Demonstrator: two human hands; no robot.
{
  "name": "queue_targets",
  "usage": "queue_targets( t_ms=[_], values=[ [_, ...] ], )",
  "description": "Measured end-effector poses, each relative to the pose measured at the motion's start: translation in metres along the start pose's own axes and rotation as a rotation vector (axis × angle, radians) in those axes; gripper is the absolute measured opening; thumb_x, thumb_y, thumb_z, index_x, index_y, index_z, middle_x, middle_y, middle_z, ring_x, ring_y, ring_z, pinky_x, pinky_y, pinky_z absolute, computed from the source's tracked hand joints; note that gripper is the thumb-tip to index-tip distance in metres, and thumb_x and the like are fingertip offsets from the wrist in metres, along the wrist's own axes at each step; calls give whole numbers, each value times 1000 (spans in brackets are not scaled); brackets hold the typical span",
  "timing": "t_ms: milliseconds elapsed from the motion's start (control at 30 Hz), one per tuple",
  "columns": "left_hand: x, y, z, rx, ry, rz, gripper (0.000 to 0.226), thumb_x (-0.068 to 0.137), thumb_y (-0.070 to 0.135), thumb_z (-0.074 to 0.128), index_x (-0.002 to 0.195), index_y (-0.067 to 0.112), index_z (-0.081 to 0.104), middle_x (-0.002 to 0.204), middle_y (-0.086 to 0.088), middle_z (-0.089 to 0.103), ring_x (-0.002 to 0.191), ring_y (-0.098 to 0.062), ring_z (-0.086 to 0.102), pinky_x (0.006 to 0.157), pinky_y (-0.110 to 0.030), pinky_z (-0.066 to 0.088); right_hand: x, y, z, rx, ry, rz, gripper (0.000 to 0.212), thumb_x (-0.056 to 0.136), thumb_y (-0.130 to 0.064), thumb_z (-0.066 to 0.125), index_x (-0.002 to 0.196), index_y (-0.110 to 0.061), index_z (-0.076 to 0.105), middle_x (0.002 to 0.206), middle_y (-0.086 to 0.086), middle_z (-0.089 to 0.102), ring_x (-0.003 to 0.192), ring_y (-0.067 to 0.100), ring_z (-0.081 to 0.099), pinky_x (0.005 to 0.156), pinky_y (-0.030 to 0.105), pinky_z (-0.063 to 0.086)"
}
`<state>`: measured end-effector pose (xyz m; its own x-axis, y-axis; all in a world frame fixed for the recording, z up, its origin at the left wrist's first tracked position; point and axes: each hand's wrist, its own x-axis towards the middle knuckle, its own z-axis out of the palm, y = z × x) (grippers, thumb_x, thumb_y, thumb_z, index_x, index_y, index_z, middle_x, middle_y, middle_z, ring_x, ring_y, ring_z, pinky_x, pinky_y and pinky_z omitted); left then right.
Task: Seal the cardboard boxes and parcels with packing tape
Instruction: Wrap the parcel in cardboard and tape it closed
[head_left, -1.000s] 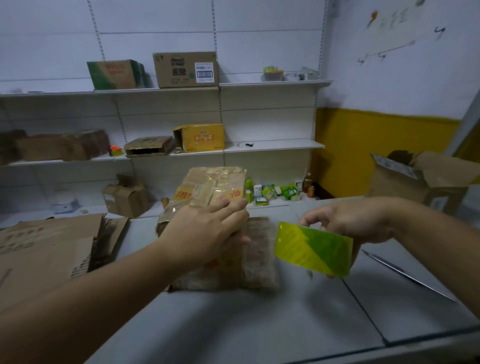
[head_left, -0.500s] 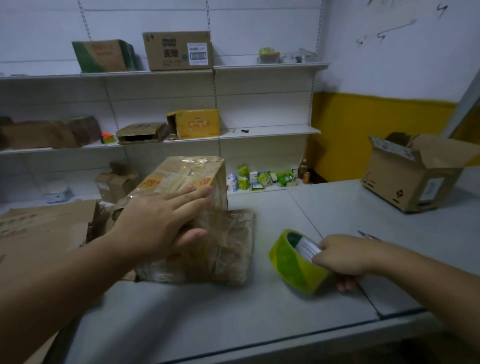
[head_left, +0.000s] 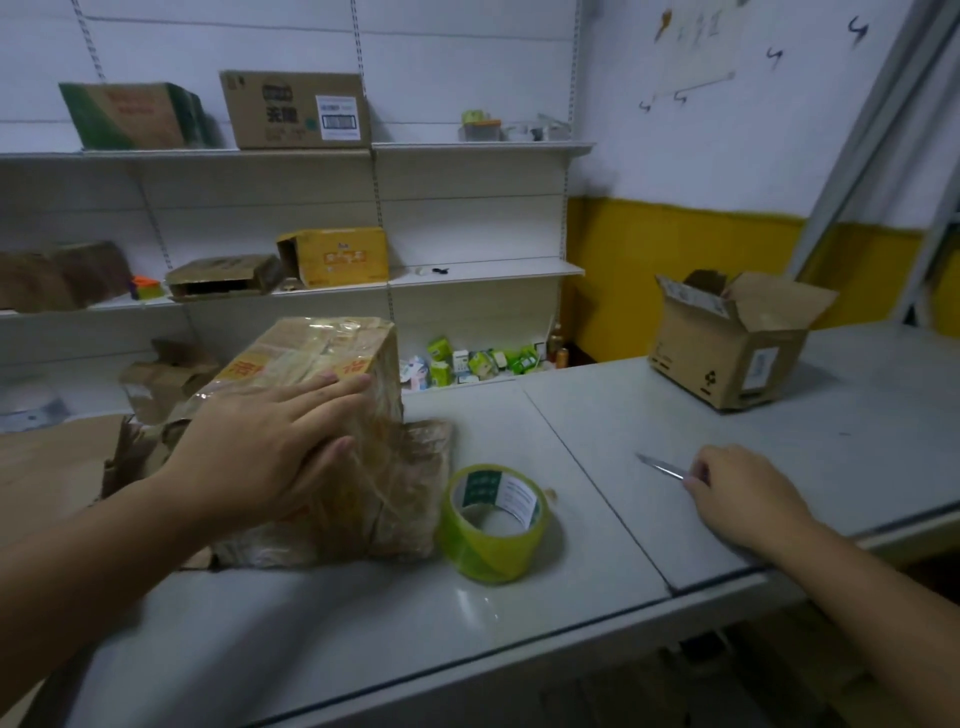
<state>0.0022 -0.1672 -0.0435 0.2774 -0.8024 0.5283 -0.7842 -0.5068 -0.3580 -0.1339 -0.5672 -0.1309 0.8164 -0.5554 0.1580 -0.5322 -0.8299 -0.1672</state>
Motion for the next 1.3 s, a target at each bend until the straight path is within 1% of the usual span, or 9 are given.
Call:
queue_targets(
  t_ms=[100,200,333,500,700,867,1033,1200,1300],
  values=[
    [-2,0,-1,29,8,12,52,98,43,24,125,17,60,130,-2,58,112,-26,62,79,-40,54,-1,-10,0,48,60,-44,13,97,-26,48,88,-17,49,81,1,57,69,16,54,59,32,45],
    [-8,2,0,105,38,11,46,96,39,33,130,16,55,139,-8,51,129,-29,47,107,-48,33,-7,-30,-11,287,36,-141,13,100,-27,40,92,-19,44,76,2,59,67,18,57,58,35,46],
    [-21,20,-5,-41,272,-122,30,93,36,47,114,17,54,119,-14,62,114,-30,53,96,-44,41,-21,-66,-30,439,-49,-366,14,101,-26,40,91,-24,50,71,-2,62,67,12,58,63,35,47],
    [-36,99,7,-1018,350,-1001,10,80,22,70,79,17,60,70,0,62,64,-15,57,53,-30,50,-45,-112,-34,740,-11,-465,29,101,-20,38,80,-25,57,61,-4,56,53,1,51,55,20,37],
    [-15,145,37,-1717,112,-1510,38,79,9,75,109,10,52,108,-6,63,94,-19,65,69,-27,55,-50,-144,-31,879,-15,-483,23,95,-32,49,81,-17,58,61,-5,53,55,6,49,57,29,42],
    [5,143,49,-1621,62,-1480,57,80,19,75,130,7,50,118,-8,64,92,-18,68,64,-22,54,-18,-144,-4,580,-50,-344,13,91,-34,61,90,-22,54,93,-6,61,85,15,57,71,31,46],
    [9,142,46,-1584,-53,-1431,24,82,15,72,105,11,66,89,-3,71,71,-11,63,55,-17,47,-5,-132,12,644,-220,-316,18,91,-36,61,82,-19,61,79,1,67,76,16,63,71,37,55],
    [10,137,44,-1625,-30,-1358,47,74,14,79,115,17,55,94,-4,71,70,-9,64,54,-16,45,-12,-119,7,612,-174,-395,18,85,-20,70,69,-20,62,64,-3,61,65,14,58,60,27,44],
    [7,127,38,-1621,60,-1294,33,73,17,79,103,15,64,88,-2,71,70,-6,64,61,-18,48,-18,-109,-2,651,-129,-390,16,84,-15,71,68,-15,65,63,5,63,64,20,61,58,31,44]
  ],
)
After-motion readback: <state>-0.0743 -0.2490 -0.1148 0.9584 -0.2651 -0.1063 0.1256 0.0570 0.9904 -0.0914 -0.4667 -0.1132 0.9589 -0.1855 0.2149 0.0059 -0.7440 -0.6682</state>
